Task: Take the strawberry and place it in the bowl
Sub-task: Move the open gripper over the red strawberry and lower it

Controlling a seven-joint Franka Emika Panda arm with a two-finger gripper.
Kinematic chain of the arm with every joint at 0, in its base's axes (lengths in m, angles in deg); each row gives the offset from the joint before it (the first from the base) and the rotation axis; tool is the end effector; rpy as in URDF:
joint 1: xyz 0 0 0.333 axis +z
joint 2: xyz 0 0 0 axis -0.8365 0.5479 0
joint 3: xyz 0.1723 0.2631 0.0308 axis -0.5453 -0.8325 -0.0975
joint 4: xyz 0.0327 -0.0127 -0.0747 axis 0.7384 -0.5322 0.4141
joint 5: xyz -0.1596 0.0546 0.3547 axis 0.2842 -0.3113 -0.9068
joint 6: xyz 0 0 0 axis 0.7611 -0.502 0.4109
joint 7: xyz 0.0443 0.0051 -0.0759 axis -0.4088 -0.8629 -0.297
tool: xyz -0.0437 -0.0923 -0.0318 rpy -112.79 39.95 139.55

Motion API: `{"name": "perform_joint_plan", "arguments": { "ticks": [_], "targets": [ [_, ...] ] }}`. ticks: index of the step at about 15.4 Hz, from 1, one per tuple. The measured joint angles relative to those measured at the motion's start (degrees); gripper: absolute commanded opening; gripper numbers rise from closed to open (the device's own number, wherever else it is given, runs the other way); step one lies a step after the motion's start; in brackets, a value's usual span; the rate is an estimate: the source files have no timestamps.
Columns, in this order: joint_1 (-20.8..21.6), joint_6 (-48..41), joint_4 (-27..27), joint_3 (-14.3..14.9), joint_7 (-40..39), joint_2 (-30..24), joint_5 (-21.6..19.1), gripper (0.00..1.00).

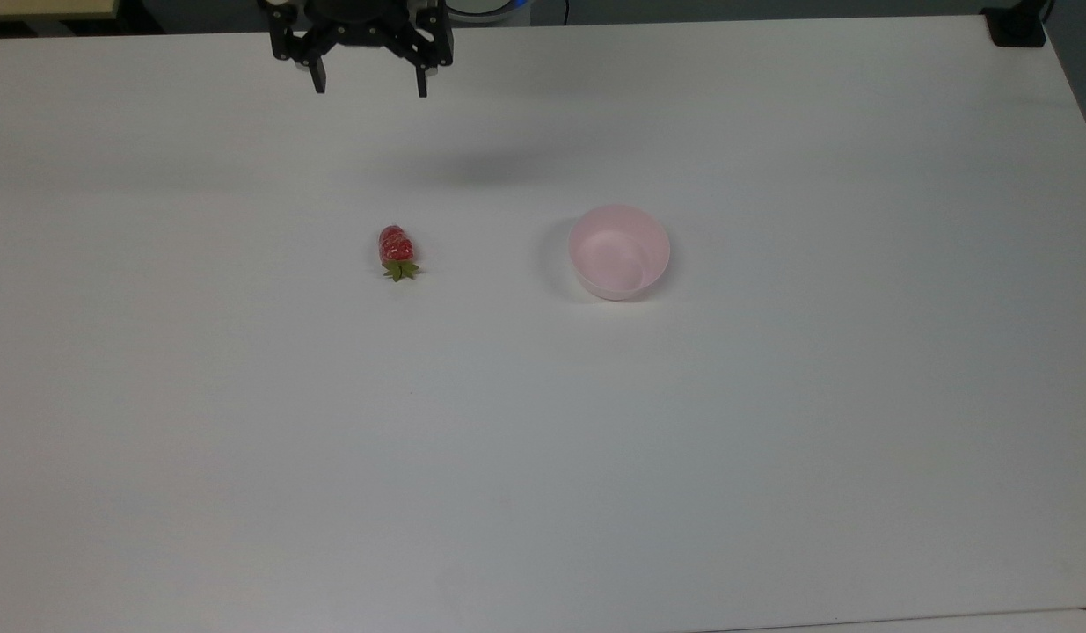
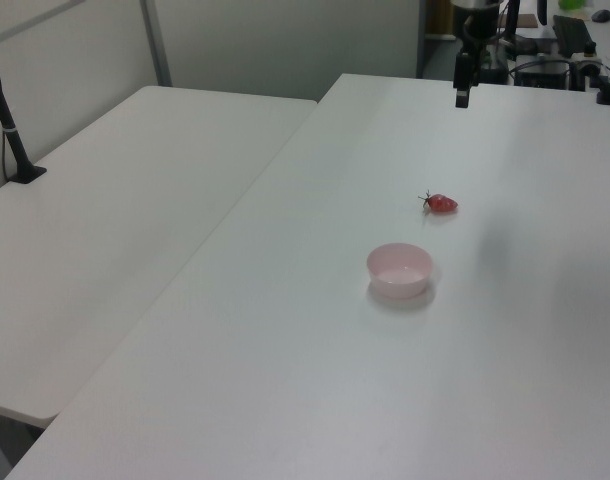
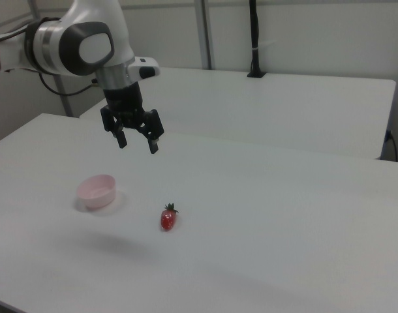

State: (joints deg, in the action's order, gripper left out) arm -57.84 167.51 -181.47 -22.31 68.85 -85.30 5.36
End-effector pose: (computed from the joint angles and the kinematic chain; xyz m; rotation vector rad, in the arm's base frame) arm 0.5586 -0.0374 0.5476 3.0868 0.0459 0.0153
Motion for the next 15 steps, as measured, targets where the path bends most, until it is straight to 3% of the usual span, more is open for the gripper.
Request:
{"name": "perform_joint_plan", "arguments": {
  "ticks": [9, 15],
  "targets": [
    [-0.8, 0.0, 0.8, 0.6, -3.4, 1.4, 0.0, 1.0],
    [1.5, 3.5, 0.6, 0.6, -3.7, 9.7, 0.0, 0.99]
  ]
}}
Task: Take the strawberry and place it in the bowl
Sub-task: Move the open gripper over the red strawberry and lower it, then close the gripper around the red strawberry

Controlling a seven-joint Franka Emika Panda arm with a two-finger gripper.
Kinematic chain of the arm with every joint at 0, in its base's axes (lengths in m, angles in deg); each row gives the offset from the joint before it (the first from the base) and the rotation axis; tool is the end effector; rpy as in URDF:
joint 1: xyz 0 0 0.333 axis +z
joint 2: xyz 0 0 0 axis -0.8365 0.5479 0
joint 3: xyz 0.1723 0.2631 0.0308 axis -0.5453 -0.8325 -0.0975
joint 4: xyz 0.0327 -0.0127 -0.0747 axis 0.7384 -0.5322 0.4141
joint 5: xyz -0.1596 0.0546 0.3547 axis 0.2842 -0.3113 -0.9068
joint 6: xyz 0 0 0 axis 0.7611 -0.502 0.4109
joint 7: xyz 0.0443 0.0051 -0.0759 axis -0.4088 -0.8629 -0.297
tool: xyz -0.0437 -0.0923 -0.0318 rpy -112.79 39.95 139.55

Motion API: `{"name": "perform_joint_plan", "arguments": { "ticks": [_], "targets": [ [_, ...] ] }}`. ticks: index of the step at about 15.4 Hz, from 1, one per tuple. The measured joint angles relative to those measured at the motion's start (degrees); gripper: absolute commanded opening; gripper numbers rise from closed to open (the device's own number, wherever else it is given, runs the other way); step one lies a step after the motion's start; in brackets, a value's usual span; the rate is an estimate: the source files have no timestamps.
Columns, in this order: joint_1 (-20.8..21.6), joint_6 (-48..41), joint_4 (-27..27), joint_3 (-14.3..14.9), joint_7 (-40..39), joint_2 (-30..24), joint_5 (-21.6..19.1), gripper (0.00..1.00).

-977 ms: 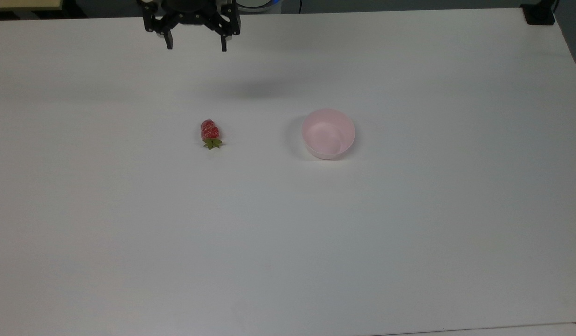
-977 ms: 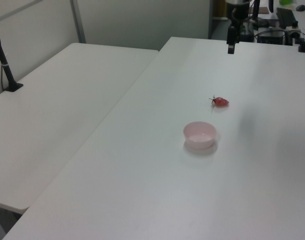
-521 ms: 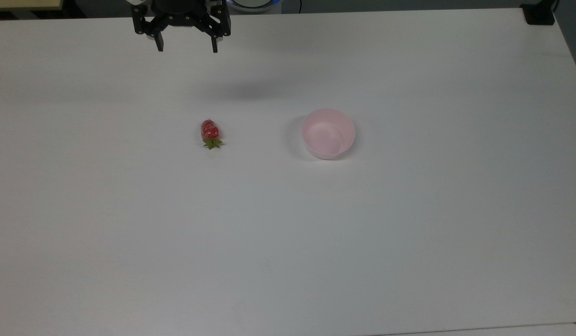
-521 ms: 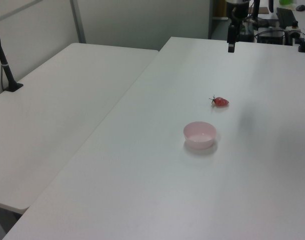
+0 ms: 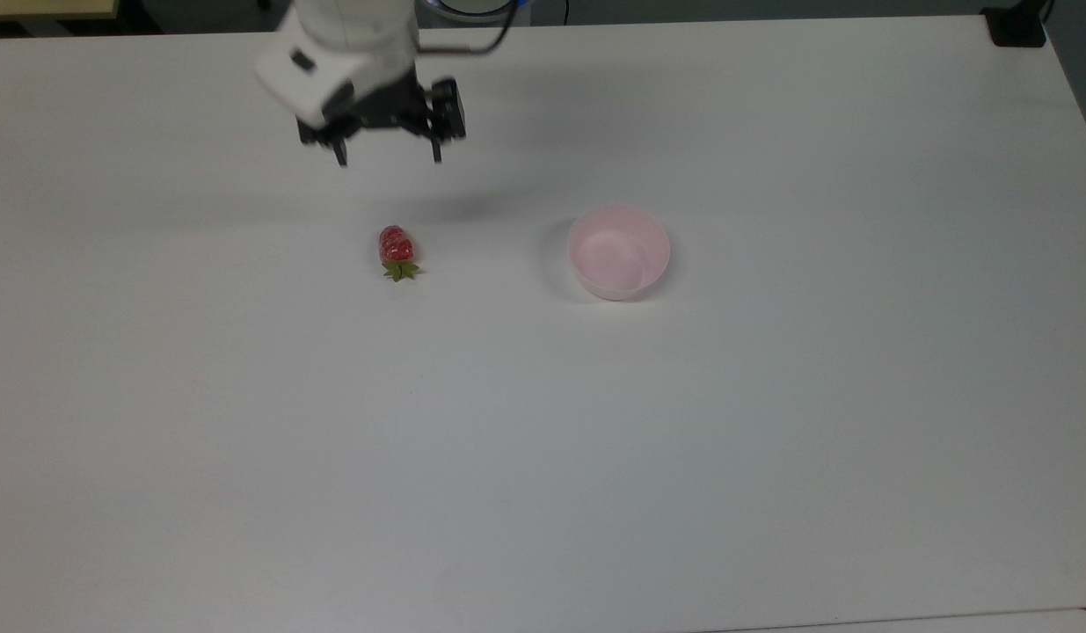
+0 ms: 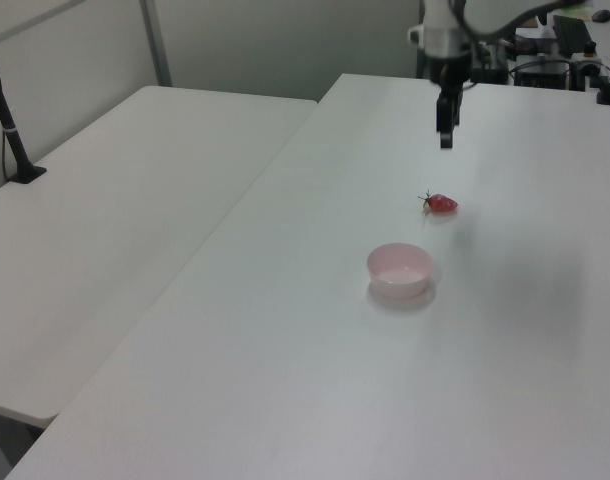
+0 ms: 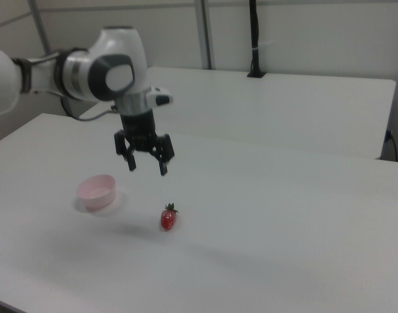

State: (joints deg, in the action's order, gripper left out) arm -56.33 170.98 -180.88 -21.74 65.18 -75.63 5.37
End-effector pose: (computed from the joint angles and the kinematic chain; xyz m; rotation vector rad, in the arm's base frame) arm 0.5962 -0.0280 0.4600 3.0808 0.1795 -0.1380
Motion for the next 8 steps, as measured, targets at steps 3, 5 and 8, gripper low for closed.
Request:
{"name": "perform_joint_plan", "arguments": {
  "ticks": [3, 5, 8],
  "targets": [
    [0.4, 2.5, -0.1, 0.0, 0.0, 5.1, 0.0, 0.96],
    [0.4, 5.6, -0.6, 0.1, 0.0, 7.9, 0.0, 0.96],
    [0.4, 10.6, -2.1, 1.5, -0.3, 10.7, 0.0, 0.93]
  ]
}}
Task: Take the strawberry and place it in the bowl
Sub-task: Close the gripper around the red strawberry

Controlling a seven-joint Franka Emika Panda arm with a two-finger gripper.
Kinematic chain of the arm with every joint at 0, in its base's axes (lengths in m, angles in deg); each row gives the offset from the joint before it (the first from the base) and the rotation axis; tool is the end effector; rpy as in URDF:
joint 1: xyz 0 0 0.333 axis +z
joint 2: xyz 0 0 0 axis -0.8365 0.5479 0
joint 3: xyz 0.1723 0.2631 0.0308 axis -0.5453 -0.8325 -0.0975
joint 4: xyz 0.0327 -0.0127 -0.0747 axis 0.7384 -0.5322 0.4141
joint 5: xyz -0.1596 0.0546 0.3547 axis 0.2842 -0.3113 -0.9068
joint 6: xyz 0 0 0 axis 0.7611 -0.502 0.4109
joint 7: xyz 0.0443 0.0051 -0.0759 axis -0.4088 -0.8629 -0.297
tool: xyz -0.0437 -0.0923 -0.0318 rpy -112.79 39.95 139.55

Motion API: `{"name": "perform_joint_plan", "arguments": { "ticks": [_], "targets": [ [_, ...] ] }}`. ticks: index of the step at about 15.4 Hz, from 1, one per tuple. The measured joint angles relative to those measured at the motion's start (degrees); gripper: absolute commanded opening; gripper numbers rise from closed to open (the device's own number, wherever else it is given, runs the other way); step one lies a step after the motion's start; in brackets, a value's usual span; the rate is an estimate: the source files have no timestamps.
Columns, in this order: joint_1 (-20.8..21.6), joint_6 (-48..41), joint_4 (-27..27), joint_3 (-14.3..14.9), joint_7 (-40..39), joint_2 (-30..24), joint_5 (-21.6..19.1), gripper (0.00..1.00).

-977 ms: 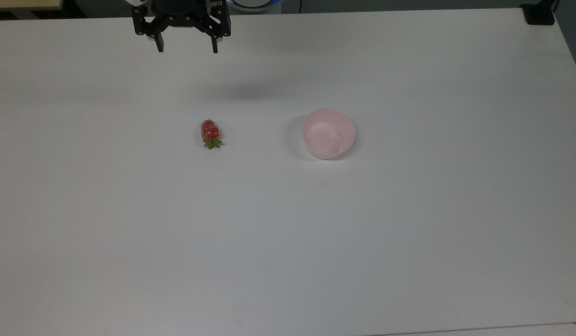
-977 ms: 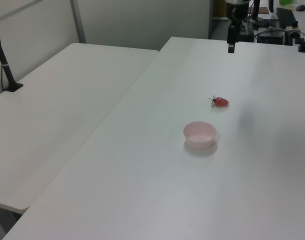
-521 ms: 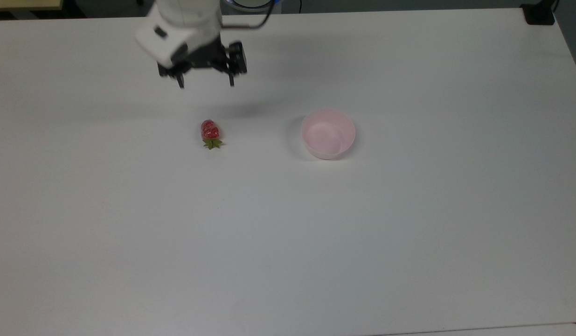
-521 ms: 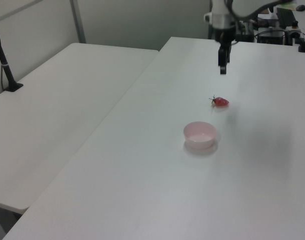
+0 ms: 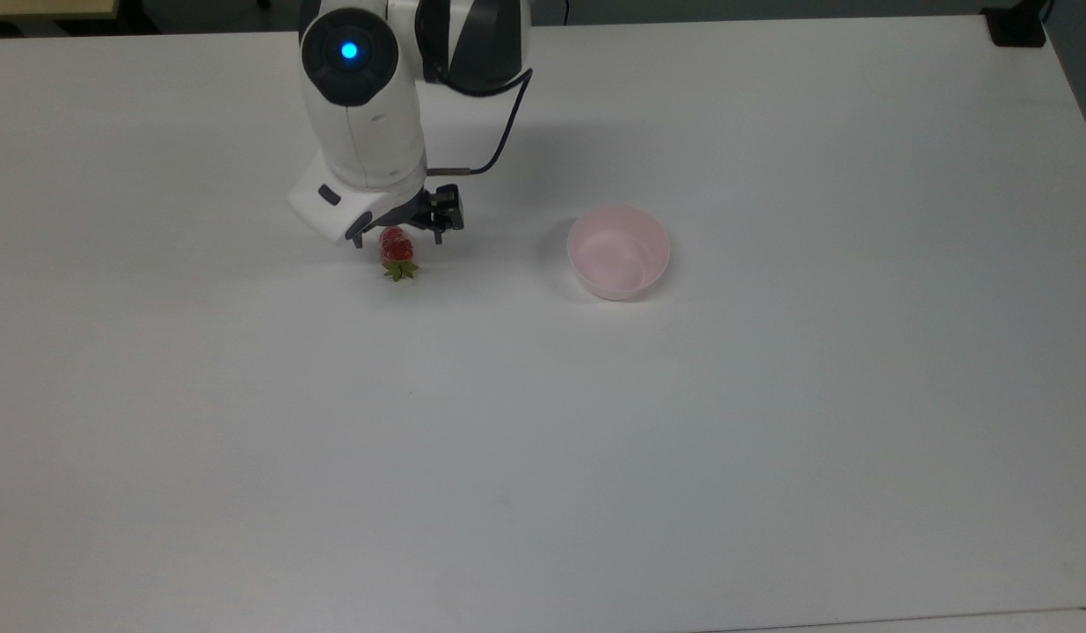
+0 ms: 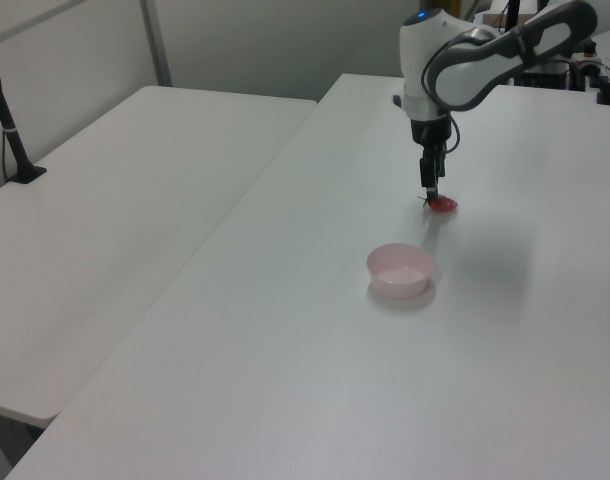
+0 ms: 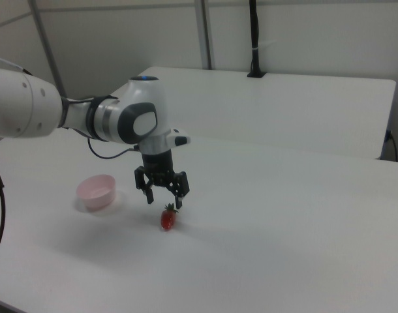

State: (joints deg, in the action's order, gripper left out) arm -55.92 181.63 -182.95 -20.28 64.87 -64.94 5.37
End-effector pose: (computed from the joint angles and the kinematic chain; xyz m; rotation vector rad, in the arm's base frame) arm 0.6222 -0.0377 0.3440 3.0695 0.1789 -0.1962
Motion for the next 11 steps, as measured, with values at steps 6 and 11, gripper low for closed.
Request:
{"name": "perform_joint_plan", "arguments": {
  "ticks": [6, 11],
  "targets": [
    [0.0, 0.7, -0.4, 0.9, -3.9, 1.7, 0.0, 0.88],
    [0.5, 0.7, -0.6, 1.1, -4.9, 3.1, 0.0, 0.67]
  ]
}}
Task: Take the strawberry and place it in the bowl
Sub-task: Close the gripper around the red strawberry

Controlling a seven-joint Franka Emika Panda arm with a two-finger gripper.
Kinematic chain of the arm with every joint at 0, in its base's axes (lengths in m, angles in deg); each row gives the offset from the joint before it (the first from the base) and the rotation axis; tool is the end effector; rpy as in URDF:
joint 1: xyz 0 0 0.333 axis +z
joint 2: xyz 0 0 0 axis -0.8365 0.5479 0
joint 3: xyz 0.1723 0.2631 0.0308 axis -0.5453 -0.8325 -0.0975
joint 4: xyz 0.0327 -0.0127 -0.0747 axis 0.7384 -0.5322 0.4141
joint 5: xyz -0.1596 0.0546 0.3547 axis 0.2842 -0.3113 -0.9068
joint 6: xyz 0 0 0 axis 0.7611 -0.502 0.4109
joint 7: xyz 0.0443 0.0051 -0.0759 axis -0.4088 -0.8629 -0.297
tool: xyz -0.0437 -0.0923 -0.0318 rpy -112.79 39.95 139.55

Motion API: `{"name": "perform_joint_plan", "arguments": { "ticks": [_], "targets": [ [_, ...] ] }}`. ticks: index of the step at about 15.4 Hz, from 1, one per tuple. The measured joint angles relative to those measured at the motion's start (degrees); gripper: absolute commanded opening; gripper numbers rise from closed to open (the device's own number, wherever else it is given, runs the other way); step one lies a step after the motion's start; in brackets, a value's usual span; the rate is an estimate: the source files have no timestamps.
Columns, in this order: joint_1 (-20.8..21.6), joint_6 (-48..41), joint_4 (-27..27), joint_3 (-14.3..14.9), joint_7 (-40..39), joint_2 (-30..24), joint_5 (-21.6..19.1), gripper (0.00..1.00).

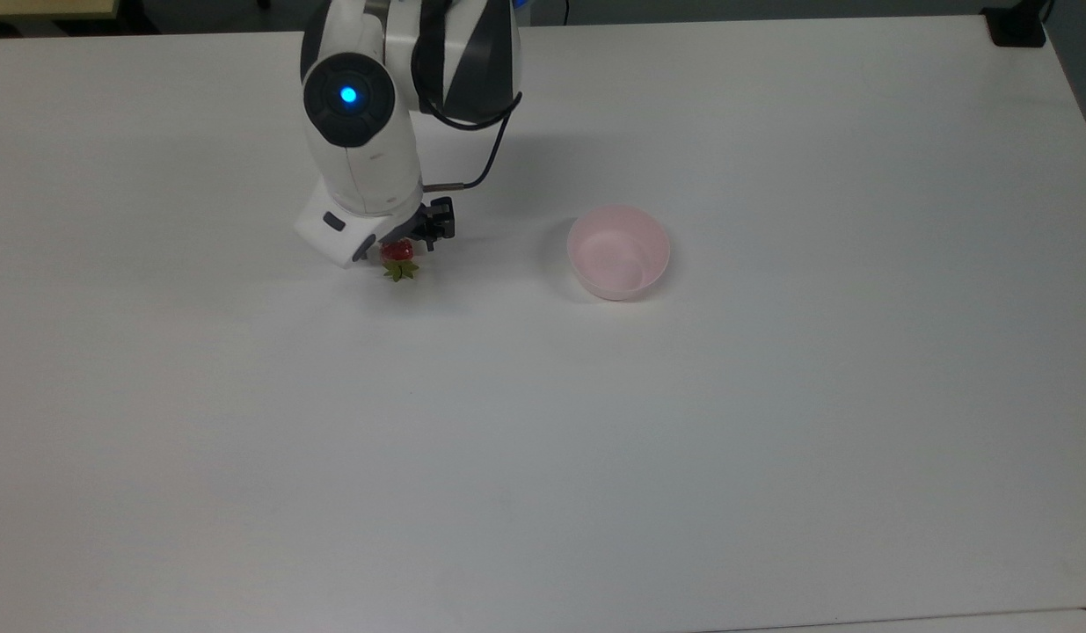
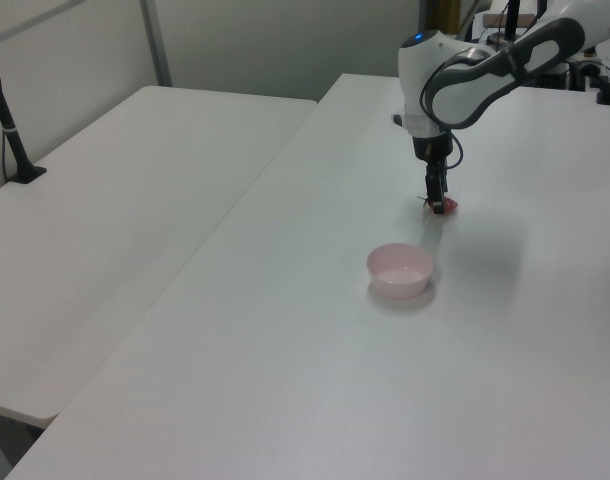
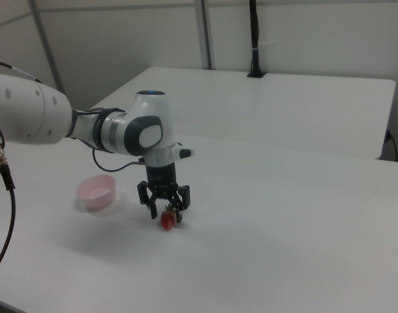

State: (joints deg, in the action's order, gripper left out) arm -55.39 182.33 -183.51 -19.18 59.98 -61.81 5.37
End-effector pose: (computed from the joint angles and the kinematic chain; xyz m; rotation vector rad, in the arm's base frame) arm 0.6202 -0.0430 0.3071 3.0571 0.2990 -0.2814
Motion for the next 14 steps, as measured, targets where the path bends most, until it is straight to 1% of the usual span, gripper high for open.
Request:
{"name": "perform_joint_plan", "arguments": {
  "ticks": [1, 2, 5, 8, 10, 11, 12, 13, 14],
  "targets": [
    [0.2, 0.0, 0.0, 0.0, 0.0, 0.4, 0.0, 0.59],
    [0.4, 0.0, 0.0, 0.0, 0.0, 0.6, 0.0, 0.54],
    [0.6, 0.0, 0.2, 0.0, -0.1, 0.6, 0.0, 0.51],
    [0.6, 0.0, 0.5, 0.1, -0.9, 0.5, 0.0, 0.51],
    [0.5, 0.0, 1.0, 0.2, -1.0, -0.7, 0.0, 0.49],
    [0.5, 0.0, 1.0, 0.2, -1.2, -1.7, 0.0, 0.46],
    [0.6, -0.2, 1.0, 0.3, -1.6, -2.9, 0.0, 0.46],
    [0.7, -0.6, 1.0, 0.3, -2.1, -4.0, 0.0, 0.47],
    [1.0, -1.1, 0.9, 0.3, -2.3, -4.9, 0.0, 0.62]
  ]
}}
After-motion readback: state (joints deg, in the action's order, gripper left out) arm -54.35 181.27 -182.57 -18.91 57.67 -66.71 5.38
